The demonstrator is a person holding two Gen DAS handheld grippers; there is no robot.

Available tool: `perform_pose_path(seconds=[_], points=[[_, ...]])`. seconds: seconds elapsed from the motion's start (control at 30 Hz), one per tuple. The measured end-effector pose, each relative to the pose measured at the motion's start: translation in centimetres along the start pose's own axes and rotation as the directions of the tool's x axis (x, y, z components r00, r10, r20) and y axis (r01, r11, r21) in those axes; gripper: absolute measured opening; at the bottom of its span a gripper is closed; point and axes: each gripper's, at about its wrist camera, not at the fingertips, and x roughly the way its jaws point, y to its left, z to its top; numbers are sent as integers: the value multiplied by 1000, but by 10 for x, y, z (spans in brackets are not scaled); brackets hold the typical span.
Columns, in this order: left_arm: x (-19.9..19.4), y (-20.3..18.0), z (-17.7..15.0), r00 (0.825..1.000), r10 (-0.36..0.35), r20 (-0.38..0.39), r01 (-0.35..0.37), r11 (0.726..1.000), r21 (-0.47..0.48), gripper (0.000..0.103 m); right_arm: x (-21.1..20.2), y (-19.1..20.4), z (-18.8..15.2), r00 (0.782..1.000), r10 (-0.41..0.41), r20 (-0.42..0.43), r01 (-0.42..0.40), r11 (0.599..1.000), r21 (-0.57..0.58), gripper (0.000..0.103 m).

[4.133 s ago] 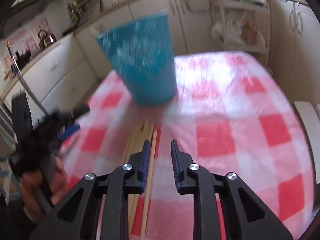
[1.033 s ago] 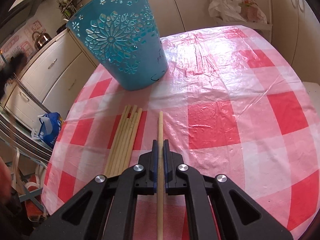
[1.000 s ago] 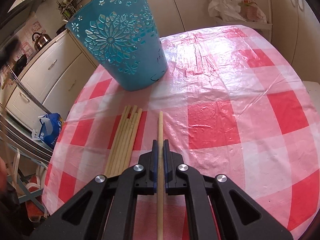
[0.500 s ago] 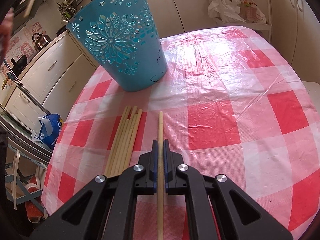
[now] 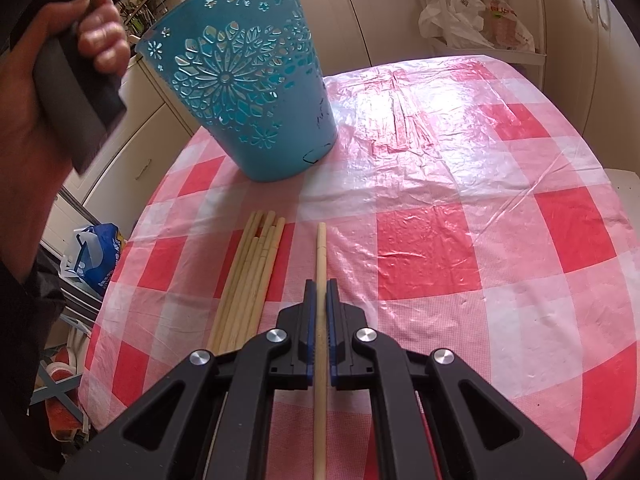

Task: Organize utensils

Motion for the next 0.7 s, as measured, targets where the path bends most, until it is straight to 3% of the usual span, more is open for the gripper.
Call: perform_pose_path(seconds=[0.2, 0.27, 0.33, 0.43, 0.57, 0.7], points=[[-9, 11, -27, 996, -2, -86, 5, 999, 37, 11, 0, 0, 0, 1000, -3, 0, 3, 1000, -4, 6], [-24, 18, -30, 996, 4, -88, -1, 999, 37, 21, 0, 0, 0, 1000, -5, 0, 5, 1000, -10, 6], [-52, 32, -33, 998, 30, -64, -29, 999, 17, 48, 0, 1, 0, 1000, -7, -1, 7, 1000, -16, 6], [-98, 58, -40, 997, 67, -37, -68, 997, -24, 61, 0, 6, -1, 1000, -27, -2, 27, 999, -46, 6], [-125, 87, -75, 989, 83, -121, -94, 992, -86, 65, 1, 16, -2, 998, -62, -1, 62, 993, -104, 16], [-123, 113, -120, 963, 73, -261, -122, 976, -180, 65, 4, 26, -4, 994, -106, 8, 106, 982, -156, 21]])
